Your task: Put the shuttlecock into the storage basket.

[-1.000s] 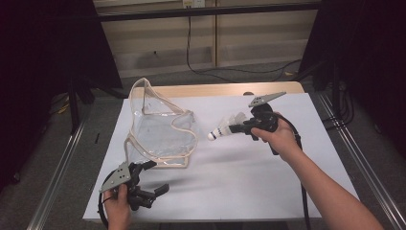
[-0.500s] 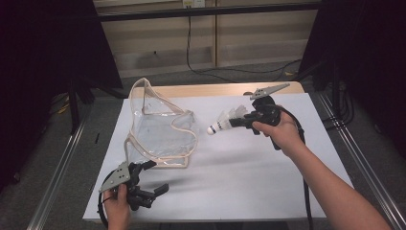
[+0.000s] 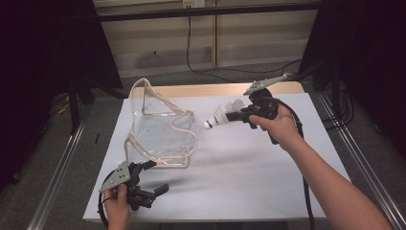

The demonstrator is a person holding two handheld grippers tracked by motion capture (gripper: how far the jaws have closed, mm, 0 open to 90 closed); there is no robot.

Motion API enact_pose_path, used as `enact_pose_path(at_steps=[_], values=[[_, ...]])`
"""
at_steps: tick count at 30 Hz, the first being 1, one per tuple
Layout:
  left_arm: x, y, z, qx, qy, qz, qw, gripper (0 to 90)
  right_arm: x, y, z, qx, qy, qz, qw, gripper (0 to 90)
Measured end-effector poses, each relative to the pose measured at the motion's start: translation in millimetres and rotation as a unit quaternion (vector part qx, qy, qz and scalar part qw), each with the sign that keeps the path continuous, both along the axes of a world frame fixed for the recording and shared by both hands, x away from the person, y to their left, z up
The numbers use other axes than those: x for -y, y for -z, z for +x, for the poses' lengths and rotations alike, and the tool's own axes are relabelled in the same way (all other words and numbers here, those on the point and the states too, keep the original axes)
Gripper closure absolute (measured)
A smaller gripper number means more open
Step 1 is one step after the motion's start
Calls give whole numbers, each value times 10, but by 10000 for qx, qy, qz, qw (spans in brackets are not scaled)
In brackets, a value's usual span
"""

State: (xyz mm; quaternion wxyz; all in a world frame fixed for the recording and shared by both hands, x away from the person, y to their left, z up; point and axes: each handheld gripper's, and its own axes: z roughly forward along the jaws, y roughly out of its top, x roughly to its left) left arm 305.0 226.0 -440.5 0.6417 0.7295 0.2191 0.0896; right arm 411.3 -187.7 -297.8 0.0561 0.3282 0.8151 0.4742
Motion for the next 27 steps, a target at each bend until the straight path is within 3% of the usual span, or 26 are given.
enact_pose_path(at_steps=[27], values=[[13,2,-1,0,28,-24,10000,17,-153,-225,53,139,-43,-22,9999,875]])
